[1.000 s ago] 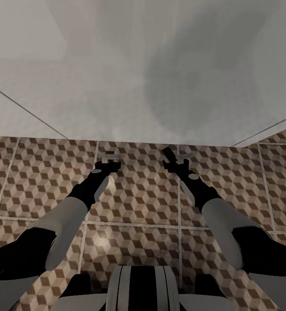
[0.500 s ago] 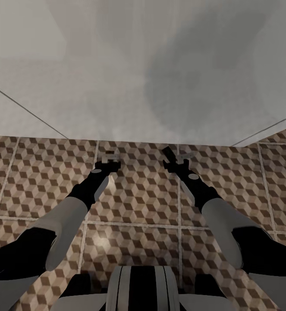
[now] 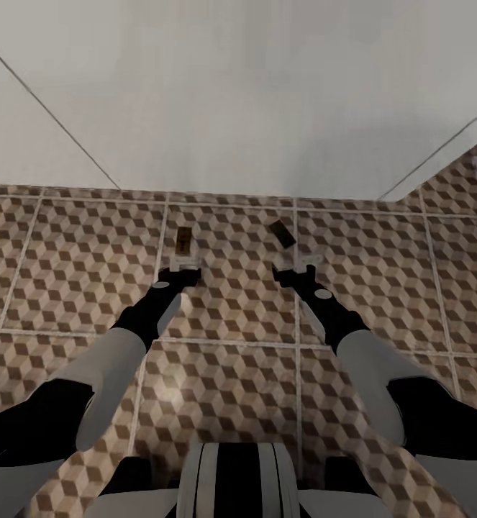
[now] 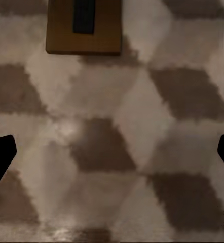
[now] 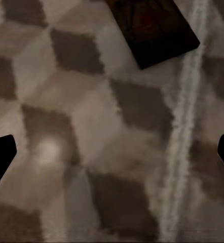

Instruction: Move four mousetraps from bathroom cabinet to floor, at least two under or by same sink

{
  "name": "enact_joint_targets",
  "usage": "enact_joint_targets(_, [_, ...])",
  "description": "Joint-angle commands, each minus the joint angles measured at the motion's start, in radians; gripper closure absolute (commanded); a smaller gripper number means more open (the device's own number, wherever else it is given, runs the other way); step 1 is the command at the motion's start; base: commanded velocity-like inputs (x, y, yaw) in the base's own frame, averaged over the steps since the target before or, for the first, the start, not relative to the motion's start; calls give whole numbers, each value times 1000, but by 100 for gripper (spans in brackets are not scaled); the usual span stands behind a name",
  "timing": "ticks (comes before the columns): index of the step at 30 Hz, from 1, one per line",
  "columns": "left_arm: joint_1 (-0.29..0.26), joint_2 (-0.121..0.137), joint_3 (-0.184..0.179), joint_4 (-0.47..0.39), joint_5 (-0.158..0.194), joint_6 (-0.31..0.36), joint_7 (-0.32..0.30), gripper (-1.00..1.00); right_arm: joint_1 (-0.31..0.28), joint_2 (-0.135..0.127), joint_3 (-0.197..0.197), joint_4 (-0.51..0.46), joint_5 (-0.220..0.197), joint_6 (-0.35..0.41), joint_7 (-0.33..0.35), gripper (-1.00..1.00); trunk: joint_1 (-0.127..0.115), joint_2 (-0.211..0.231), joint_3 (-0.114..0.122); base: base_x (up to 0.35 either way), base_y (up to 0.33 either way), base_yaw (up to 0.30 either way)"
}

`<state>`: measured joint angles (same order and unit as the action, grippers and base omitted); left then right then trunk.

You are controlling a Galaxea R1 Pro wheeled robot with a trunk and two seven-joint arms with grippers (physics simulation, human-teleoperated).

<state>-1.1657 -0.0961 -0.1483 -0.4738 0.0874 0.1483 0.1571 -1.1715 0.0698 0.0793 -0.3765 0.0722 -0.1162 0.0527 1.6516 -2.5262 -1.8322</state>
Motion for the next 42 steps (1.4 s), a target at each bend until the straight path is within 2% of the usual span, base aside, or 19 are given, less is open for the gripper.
enact_joint_targets(1, [0, 1, -8, -2, 9, 5, 8, -100, 0, 0, -1, 1, 8, -3, 1, -100, -1, 0, 0, -329, 0, 0])
enact_joint_targets(42, [0, 1, -8, -2, 9, 6, 9, -100, 0, -2, -1, -1, 8, -5, 2, -100, -1, 0, 0, -331, 0, 0])
